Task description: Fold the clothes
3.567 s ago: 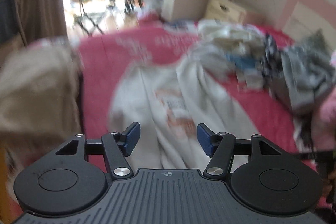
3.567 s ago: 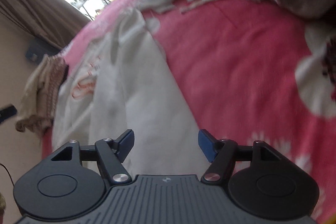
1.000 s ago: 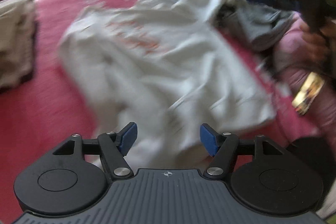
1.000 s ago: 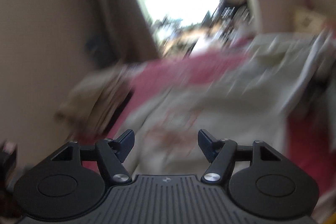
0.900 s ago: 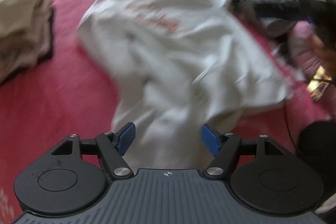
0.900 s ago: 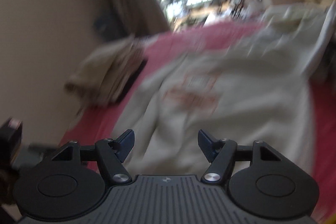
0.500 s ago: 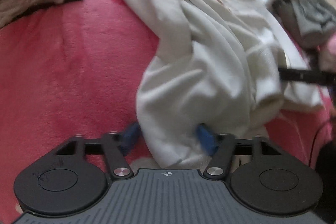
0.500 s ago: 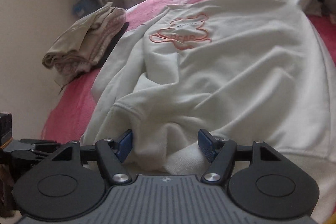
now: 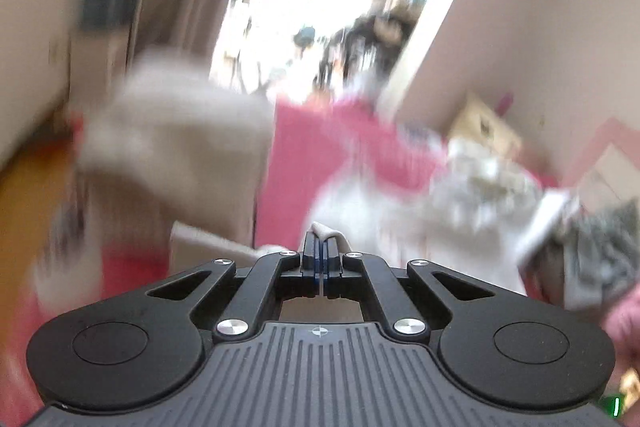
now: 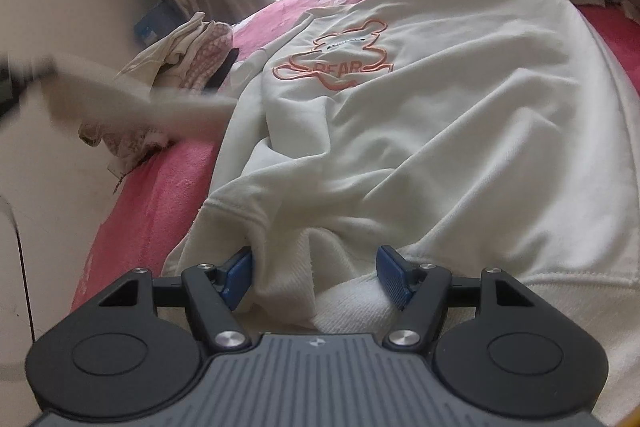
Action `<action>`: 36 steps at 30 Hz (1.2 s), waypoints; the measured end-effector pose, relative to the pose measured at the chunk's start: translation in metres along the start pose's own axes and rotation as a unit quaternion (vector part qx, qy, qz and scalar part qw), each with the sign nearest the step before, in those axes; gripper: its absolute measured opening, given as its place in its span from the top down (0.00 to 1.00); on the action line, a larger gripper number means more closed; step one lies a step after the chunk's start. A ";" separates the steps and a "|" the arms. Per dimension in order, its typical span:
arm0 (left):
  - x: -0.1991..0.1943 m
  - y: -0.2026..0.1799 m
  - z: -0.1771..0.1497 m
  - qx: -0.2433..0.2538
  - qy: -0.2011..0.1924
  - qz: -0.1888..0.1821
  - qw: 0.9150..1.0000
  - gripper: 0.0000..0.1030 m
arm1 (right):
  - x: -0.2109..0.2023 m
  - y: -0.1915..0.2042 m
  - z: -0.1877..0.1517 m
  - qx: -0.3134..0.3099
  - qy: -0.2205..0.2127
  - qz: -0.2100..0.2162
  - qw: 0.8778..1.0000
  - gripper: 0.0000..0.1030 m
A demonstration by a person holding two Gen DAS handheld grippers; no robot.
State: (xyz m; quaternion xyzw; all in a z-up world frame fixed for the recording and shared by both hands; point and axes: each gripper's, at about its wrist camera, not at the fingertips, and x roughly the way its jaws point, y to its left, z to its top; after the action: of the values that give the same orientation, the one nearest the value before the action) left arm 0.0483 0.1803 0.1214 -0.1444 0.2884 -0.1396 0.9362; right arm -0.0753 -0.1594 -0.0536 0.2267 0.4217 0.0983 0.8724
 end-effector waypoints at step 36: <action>0.043 -0.038 -0.165 0.120 0.292 -0.060 0.947 0.45 | -0.082 -0.036 0.015 0.106 -0.111 0.019 0.988 0.33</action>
State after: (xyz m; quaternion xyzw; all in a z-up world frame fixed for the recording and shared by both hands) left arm -0.0198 0.0992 -0.0175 -0.0006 0.5208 -0.2654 0.8113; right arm -0.1157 -0.2257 -0.0066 0.3351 0.3259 0.0443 0.8829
